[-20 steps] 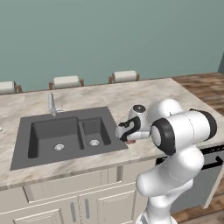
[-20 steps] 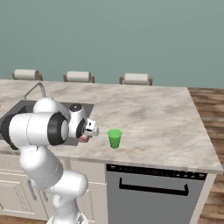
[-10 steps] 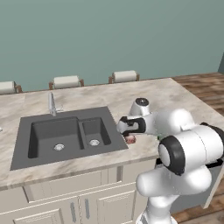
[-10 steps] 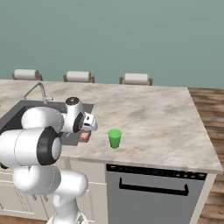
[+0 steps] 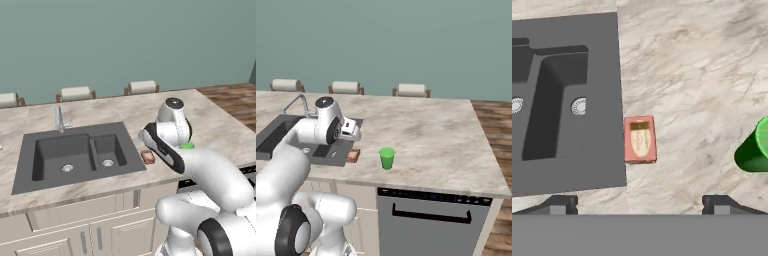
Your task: Open the cabinet. Pick the bar soap and place it next to the sink. Then close the cabinet.
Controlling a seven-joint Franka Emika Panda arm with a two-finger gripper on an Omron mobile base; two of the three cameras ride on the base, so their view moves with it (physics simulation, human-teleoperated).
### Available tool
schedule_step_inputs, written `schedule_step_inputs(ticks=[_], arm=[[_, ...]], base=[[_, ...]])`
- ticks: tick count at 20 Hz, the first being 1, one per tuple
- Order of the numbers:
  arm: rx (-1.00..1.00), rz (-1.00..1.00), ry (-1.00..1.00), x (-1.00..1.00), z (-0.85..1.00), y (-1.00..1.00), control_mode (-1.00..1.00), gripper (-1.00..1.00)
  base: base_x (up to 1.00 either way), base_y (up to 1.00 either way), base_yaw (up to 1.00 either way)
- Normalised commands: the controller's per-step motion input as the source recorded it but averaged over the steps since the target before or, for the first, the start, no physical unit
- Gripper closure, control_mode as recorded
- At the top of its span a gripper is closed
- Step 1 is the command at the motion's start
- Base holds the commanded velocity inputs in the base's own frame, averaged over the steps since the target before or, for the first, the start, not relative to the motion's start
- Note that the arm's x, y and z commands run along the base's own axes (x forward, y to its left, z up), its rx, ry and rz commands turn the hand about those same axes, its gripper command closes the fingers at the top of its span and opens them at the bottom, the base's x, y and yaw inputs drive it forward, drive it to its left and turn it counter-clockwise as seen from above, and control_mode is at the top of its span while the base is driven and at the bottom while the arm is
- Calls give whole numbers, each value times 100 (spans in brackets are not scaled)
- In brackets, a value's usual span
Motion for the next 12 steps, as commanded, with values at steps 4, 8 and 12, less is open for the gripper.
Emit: schedule_step_inputs(ticks=[4, 8, 12], arm=[[0, -10, 0, -88, 100, -16, -100, -100], [0, -12, 2, -91, 79, -17, -100, -100], [0, -8, 1, -91, 42, -11, -100, -100]], base=[[0, 0, 0], [0, 0, 0], [0, 0, 0]])
